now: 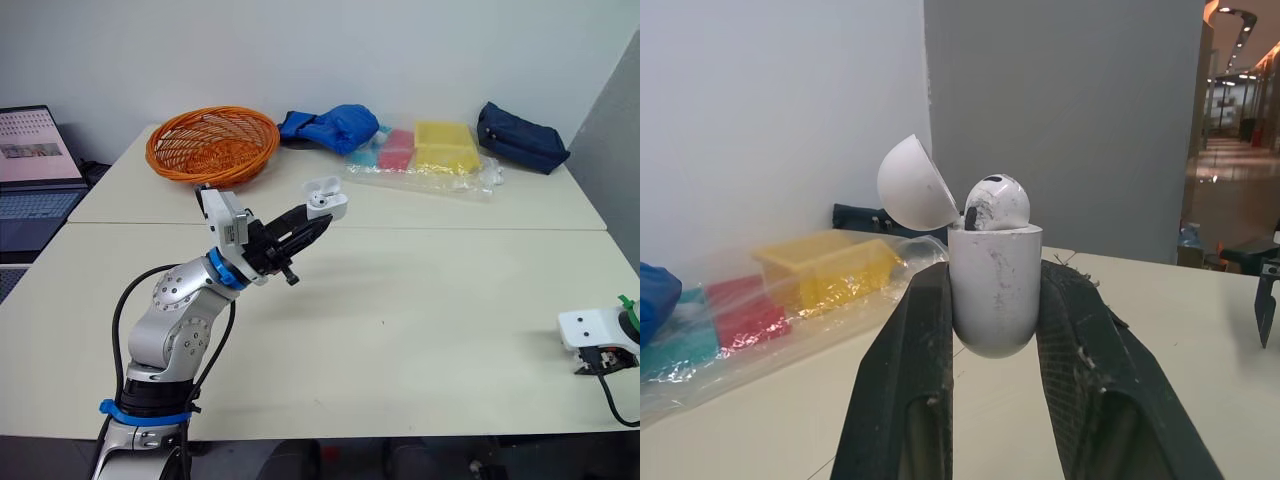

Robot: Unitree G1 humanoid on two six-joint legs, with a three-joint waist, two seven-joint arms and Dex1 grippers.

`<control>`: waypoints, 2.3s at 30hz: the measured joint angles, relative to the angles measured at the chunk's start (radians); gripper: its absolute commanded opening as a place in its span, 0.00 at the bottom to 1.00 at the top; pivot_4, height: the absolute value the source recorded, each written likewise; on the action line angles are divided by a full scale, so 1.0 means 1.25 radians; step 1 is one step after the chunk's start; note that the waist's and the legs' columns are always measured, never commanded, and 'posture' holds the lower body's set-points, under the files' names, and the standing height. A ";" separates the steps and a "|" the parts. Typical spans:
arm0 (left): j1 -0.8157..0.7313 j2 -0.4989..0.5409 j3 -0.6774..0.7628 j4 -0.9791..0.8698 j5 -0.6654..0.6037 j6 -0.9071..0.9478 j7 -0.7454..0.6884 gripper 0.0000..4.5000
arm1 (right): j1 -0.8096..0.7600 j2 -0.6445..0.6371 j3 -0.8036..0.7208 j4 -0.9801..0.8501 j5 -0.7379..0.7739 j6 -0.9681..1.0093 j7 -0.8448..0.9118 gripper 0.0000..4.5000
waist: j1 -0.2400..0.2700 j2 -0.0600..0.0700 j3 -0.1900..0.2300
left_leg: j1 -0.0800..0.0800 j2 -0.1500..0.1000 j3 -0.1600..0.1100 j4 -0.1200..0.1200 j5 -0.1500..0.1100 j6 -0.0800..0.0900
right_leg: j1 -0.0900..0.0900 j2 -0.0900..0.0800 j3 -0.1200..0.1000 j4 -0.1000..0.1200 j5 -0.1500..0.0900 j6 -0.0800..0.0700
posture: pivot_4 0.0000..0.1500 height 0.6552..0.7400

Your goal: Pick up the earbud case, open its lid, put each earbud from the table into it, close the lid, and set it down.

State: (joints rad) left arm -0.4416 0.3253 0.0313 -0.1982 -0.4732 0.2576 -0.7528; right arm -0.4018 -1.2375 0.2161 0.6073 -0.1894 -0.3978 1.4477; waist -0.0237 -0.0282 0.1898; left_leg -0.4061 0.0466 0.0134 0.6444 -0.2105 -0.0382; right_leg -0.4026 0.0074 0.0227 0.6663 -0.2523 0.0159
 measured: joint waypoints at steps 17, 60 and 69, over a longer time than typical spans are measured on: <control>0.003 0.001 -0.001 0.000 0.000 0.000 0.000 0.18 | -0.058 0.016 0.005 0.085 -0.022 -0.010 -0.007 0.63 | -0.007 0.000 0.000 | 0.009 0.000 0.013 0.001 0.000 0.000 | -0.002 0.000 0.015 0.010 0.000 0.000 | 1.00 1.00; 0.003 0.002 -0.002 0.000 -0.001 0.000 0.001 0.18 | -0.111 0.048 0.027 0.111 -0.045 -0.030 0.006 0.35 | -0.008 -0.001 0.000 | 0.009 0.000 0.015 0.000 0.000 0.000 | -0.002 0.001 0.016 0.010 0.000 0.001 | 1.00 1.00; 0.003 0.002 -0.002 0.000 -0.001 0.001 0.001 0.18 | -0.113 0.048 0.028 0.111 -0.049 -0.033 0.009 0.09 | -0.008 -0.001 0.000 | 0.010 0.000 0.015 0.001 0.000 0.000 | -0.002 0.001 0.017 0.010 0.000 0.000 | 1.00 1.00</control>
State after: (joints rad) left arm -0.4378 0.3282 0.0291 -0.1984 -0.4740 0.2588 -0.7515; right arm -0.5425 -1.1772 0.2505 0.7462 -0.2509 -0.4386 1.4587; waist -0.0343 -0.0293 0.1904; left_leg -0.3942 0.0463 0.0322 0.6454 -0.2102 -0.0378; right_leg -0.4052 0.0084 0.0437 0.6787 -0.2528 0.0163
